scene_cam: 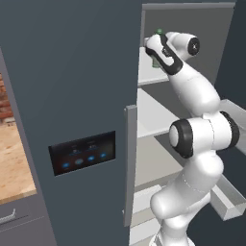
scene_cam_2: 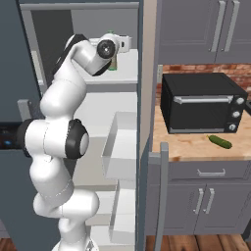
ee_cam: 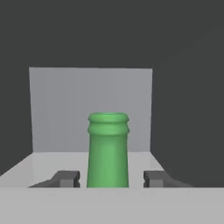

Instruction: Place the beer on the top shelf of the fridge to keep it out of children's reach, and place the cucumber and orange on lower shelves for easy access.

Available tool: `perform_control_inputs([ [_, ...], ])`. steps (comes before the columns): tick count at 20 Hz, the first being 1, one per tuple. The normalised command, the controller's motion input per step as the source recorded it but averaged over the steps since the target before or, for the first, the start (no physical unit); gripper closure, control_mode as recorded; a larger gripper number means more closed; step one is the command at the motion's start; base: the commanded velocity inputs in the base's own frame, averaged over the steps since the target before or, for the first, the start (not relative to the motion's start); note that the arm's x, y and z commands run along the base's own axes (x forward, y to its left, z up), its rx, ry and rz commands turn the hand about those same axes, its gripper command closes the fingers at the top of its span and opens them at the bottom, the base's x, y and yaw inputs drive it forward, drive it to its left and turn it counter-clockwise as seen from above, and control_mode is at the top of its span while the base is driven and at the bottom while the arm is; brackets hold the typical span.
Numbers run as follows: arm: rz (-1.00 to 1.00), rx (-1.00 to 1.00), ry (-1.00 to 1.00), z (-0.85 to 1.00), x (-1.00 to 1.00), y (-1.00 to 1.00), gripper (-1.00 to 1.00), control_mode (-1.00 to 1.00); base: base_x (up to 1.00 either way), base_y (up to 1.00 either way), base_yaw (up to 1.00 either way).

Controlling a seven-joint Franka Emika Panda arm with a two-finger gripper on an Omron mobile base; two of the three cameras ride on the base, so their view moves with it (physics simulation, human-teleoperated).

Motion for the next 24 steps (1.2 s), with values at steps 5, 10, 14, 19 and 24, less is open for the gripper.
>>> perform_control_inputs([
  [5,0.00,0.00,0.00,0.00,0.12,0.00,-1.00,-1.00,0.00,0.00,0.00],
  [10,0.02,-0.02,-0.04,0.04,-0.02,0.00,-1.00,-1.00,0.00,0.00,0.00],
  [14,0.01,-0.05,-0.05,0.16,-0.18,0.00,-1.00,-1.00,0.00,0.00,0.00],
  [19,0.00,-0.08,-0.01,0.14,-0.26,0.00,-1.00,-1.00,0.00,0.00,0.00],
  [24,0.00,-0.12,0.06,0.14,-0.35,0.00,-1.00,-1.00,0.00,0.00,0.00],
])
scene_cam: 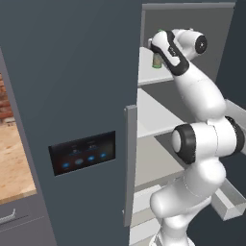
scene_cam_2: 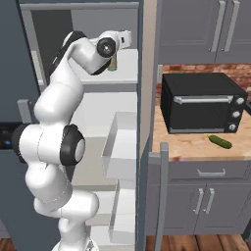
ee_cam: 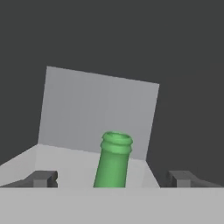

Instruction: Place the beer on the top shelf of the fridge to keep it out of children's reach, and place the cucumber and orange on lower shelves for easy access.

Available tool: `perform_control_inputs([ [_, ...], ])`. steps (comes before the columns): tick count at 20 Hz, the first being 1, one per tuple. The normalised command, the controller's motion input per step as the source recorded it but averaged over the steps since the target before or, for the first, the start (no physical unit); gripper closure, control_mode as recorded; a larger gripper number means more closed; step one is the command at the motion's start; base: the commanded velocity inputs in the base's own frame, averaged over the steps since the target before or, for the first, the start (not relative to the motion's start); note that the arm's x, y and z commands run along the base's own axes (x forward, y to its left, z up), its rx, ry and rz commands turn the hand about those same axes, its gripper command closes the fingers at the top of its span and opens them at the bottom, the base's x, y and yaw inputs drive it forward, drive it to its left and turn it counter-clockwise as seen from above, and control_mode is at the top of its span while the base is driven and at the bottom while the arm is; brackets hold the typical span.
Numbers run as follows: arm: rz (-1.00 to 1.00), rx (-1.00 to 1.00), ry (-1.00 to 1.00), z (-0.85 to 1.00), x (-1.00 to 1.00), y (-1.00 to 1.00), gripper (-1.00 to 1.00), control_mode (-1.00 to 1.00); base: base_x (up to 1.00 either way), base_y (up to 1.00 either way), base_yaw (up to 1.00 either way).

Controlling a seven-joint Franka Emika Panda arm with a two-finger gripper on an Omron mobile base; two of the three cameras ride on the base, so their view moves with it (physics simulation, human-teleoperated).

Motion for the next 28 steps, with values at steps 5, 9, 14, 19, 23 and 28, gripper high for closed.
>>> perform_control_inputs([
  [5,0.00,-0.12,0.13,0.08,-0.48,0.00,-1.00,-1.00,0.00,0.00,0.00],
  [9,0.00,-0.11,0.12,0.00,-0.60,0.00,-1.00,-1.00,0.00,0.00,0.00],
  [14,-0.01,-0.07,0.06,0.00,-0.82,0.00,-1.00,-1.00,0.00,0.00,0.00],
  [19,-0.04,0.00,0.01,-0.15,-0.99,0.00,-1.00,-1.00,0.00,0.00,0.00],
  [23,-0.06,0.00,0.00,-0.06,-1.00,0.05,-1.00,-1.00,0.00,0.00,0.00],
  [28,-0.10,0.00,0.00,0.00,-1.00,0.08,-1.00,-1.00,0.00,0.00,0.00],
])
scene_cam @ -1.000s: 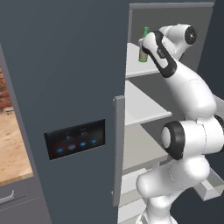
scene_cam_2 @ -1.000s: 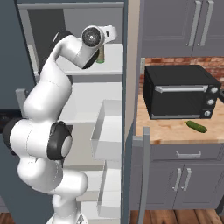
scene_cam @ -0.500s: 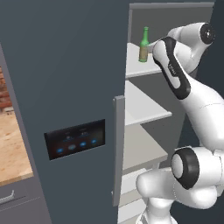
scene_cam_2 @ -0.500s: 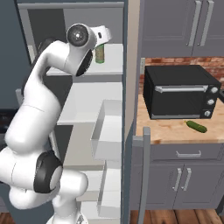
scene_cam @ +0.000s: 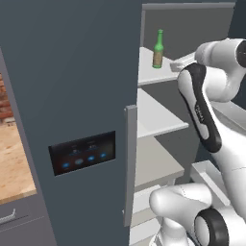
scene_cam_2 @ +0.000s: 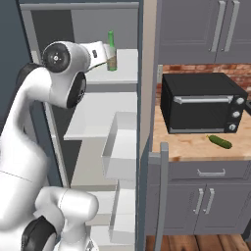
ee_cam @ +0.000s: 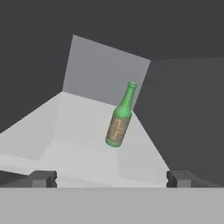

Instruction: Place the beer on the top shelf of the fridge to keep it out of children's reach, and place the cucumber and orange on lower shelves for easy access.

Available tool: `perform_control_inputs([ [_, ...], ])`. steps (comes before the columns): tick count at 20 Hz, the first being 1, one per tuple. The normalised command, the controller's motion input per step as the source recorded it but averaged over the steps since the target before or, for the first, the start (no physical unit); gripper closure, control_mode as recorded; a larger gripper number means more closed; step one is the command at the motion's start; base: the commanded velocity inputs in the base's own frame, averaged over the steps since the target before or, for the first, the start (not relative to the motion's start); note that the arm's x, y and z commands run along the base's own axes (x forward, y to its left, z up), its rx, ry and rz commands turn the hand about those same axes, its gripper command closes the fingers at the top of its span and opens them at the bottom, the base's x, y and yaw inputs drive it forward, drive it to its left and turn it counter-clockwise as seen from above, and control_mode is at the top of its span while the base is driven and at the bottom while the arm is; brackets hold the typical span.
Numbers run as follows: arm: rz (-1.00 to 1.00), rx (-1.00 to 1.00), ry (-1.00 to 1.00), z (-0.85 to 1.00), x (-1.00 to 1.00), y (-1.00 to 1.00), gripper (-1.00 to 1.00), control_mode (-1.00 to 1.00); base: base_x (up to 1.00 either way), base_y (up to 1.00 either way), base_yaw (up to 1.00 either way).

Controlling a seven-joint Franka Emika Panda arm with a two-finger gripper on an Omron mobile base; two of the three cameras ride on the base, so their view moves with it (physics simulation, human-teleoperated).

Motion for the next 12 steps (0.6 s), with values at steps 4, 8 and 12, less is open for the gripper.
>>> perform_control_inputs([
  [4,-0.14,0.00,0.01,0.00,-1.00,0.00,-1.00,-1.00,0.00,0.00,0.00],
  [8,-0.14,0.00,0.08,0.00,-1.00,0.00,-1.00,-1.00,0.00,0.00,0.00],
  [12,-0.11,0.00,0.14,0.00,-1.00,0.00,-1.00,-1.00,0.00,0.00,0.00],
])
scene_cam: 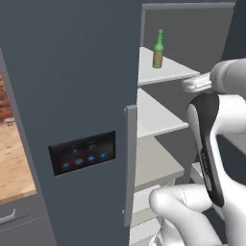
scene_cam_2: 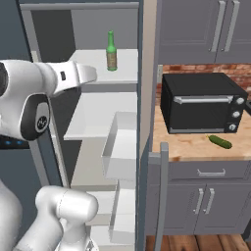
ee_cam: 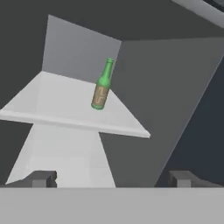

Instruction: Place the beer on the top shelf of the fridge to keep it out of children's reach, and place the cucumber and orange on lower shelves for easy access.

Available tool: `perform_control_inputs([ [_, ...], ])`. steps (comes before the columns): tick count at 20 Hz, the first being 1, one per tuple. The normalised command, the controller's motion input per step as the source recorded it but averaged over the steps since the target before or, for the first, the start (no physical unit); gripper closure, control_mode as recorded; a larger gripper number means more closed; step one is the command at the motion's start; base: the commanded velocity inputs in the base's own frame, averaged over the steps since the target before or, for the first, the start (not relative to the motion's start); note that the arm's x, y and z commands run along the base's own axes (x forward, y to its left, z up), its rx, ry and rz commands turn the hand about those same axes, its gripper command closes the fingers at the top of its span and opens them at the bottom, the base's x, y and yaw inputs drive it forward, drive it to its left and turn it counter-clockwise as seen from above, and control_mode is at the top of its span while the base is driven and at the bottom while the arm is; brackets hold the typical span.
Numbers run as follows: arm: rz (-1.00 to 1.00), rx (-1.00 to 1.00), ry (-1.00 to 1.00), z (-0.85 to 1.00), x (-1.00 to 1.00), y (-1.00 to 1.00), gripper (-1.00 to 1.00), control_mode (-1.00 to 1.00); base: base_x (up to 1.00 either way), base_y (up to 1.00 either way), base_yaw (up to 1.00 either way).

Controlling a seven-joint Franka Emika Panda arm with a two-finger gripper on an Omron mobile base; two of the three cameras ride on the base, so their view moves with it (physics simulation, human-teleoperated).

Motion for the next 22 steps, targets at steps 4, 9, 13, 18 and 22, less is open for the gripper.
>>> perform_control_inputs([
  [4,-0.08,0.05,0.15,-0.20,-0.85,0.13,-1.00,-1.00,0.00,0.00,0.00],
  [9,-0.05,0.16,0.13,-0.38,-0.77,0.16,-1.00,-1.00,0.00,0.00,0.00],
  [13,0.00,0.21,0.12,-0.43,-0.69,0.20,-1.00,-1.00,0.00,0.00,0.00],
  [18,0.00,0.26,0.06,-0.25,-0.33,0.25,-1.00,-1.00,0.00,0.00,0.00],
  [22,0.00,0.25,0.07,-0.09,-0.13,0.25,-1.00,-1.00,0.00,0.00,0.00],
])
